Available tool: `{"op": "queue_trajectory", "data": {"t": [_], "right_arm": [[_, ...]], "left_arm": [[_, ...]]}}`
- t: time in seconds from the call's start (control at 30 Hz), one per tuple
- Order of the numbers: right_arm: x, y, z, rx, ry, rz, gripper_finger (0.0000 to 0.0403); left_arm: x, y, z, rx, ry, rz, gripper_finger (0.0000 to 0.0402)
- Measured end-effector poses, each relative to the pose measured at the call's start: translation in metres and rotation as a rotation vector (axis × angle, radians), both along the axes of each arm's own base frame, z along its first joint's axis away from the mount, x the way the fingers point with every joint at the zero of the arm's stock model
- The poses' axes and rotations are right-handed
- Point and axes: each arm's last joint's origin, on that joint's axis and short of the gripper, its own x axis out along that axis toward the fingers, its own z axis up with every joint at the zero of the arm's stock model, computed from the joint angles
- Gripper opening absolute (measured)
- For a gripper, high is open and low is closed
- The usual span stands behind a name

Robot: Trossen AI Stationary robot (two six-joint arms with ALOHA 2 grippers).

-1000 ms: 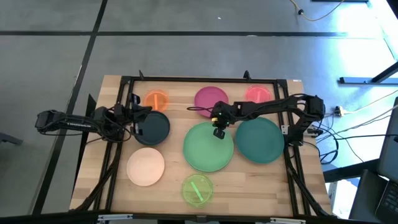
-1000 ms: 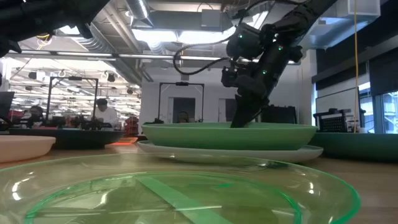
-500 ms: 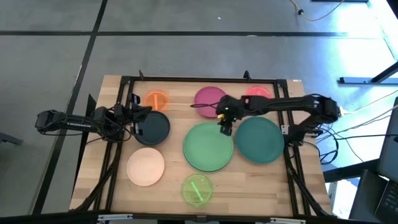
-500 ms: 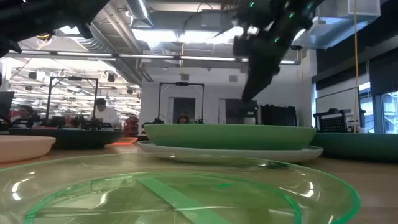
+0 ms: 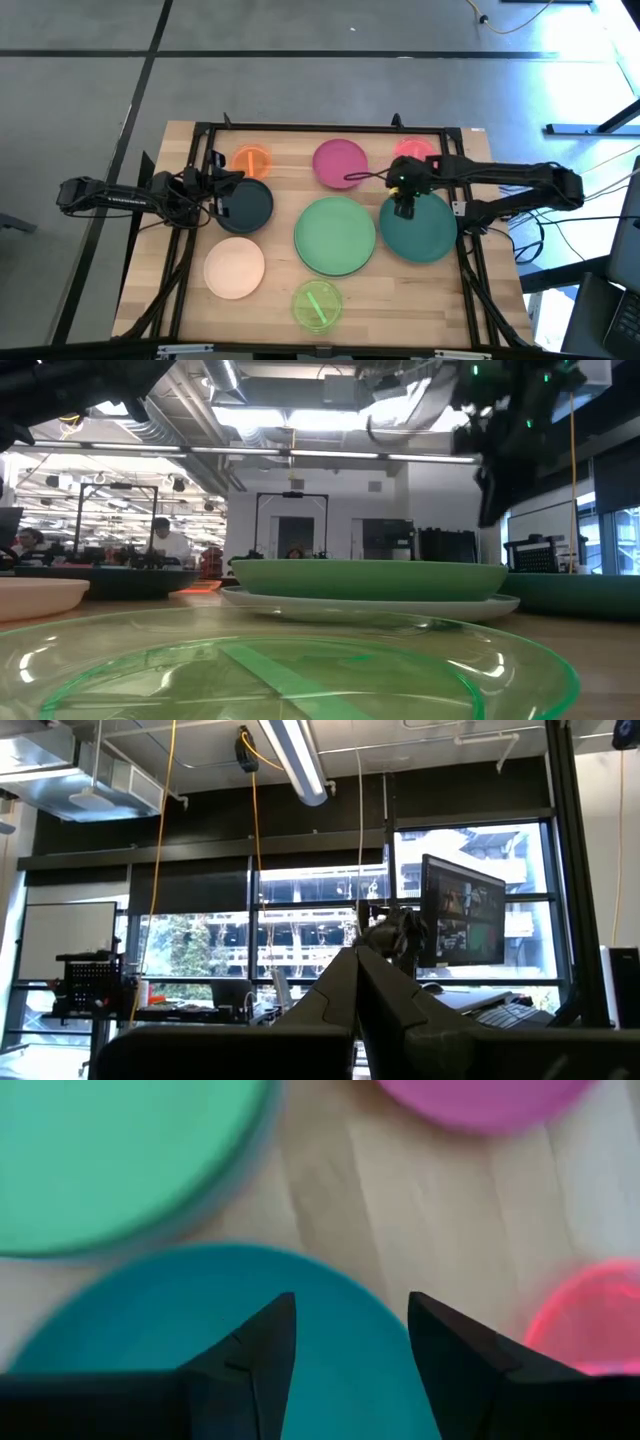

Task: Stack plastic plates
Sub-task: Stack the dark green plate on the light green plate

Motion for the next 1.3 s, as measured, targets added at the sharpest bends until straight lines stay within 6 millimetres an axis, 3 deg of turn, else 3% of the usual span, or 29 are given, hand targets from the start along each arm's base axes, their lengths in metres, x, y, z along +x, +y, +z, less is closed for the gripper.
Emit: {"op": "queue_trajectory", "data": {"t": [0.3, 0.83, 0.97, 1.23, 1.3], "right_arm": [[-0.025, -0.032, -0.041, 0.080, 0.118, -0.076, 0.0182], [-0.014, -0.047, -0.070, 0.052, 0.257, 0.017, 0.0178], [-0.012, -0.047, -0.076, 0.079, 0.276, 0.036, 0.0139], [-0.013, -0.046, -0.075, 0.095, 0.290, 0.077, 0.0018], [-0.014, -0.045, -0.075, 0.101, 0.294, 0.092, 0.0009]], "left_arm": [[0.000, 0.000, 0.000, 0.000, 0.000, 0.001, 0.0000], [0.000, 0.000, 0.000, -0.003, 0.001, 0.007, 0.0000], [0.000, 0.000, 0.000, -0.002, 0.001, 0.008, 0.0000], [0.000, 0.000, 0.000, -0.002, 0.001, 0.008, 0.0000], [0.000, 0.000, 0.000, -0.002, 0.001, 0.008, 0.0000]]}}
